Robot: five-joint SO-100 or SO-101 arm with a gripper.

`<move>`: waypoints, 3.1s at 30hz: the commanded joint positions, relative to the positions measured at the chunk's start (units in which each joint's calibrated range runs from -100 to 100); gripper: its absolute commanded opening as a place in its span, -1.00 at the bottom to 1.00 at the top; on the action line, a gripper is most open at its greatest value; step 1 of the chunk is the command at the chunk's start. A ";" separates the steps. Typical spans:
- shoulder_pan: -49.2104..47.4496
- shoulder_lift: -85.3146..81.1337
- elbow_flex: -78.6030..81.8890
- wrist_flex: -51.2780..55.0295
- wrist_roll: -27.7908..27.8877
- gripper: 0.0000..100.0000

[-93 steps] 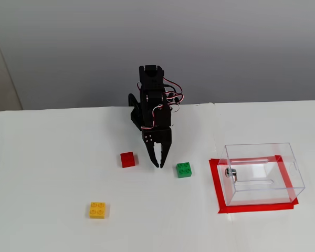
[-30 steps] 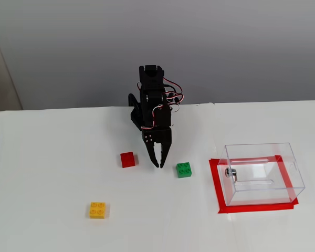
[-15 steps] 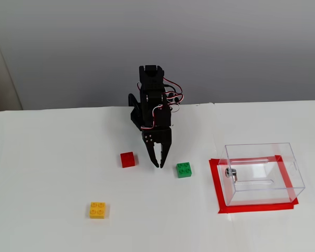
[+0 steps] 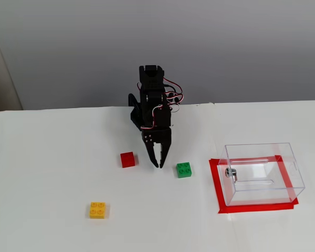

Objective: Pick the yellow lego brick and place it into the transparent box

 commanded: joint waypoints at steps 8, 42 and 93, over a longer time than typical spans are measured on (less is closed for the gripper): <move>-0.08 -0.59 0.46 -0.84 0.22 -0.97; 1.84 29.62 -46.56 8.22 -0.77 -0.97; 40.58 96.82 -98.10 8.39 -7.14 -0.52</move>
